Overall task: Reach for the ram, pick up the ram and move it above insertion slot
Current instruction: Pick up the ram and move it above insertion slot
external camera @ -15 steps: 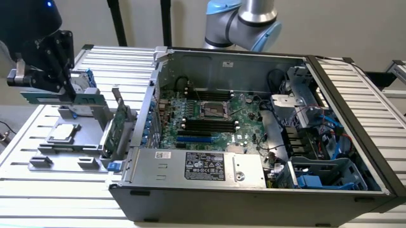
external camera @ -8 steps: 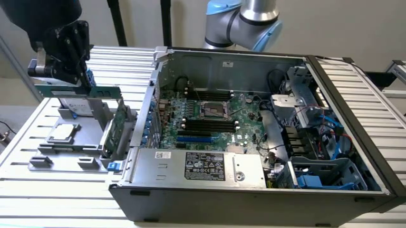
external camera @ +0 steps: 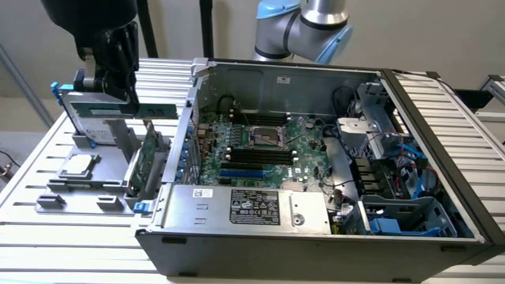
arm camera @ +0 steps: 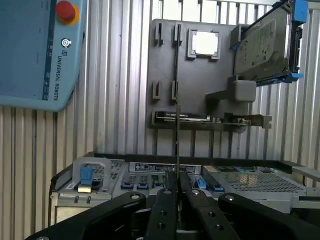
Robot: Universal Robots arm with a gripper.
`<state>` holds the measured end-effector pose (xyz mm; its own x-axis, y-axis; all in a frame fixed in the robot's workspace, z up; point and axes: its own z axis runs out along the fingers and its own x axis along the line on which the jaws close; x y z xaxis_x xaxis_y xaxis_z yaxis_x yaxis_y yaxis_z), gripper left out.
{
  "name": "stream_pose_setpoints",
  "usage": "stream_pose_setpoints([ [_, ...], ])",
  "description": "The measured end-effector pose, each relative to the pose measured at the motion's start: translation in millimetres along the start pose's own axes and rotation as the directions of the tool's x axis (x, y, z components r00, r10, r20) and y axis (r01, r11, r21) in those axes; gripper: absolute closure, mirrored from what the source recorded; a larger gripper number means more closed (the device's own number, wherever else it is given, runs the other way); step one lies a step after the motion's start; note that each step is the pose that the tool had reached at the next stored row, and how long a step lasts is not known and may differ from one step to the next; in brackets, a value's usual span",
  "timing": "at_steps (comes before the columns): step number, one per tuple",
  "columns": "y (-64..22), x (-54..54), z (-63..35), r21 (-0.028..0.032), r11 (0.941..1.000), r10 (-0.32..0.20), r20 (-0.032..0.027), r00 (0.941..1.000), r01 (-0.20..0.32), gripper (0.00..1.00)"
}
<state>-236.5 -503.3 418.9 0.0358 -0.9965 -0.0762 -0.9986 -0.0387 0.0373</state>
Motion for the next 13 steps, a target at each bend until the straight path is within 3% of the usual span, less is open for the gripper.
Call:
stream_pose_setpoints([
  [7, -29.8, 1.0, -1.6, -0.0004, 1.0, -0.008, 0.0102, 0.9999, 0.008, 0.87],
  [13, -55.3, 1.9, -2.7, -0.0017, 0.9999, -0.014, 0.0117, 0.9998, 0.014, 0.87],
])
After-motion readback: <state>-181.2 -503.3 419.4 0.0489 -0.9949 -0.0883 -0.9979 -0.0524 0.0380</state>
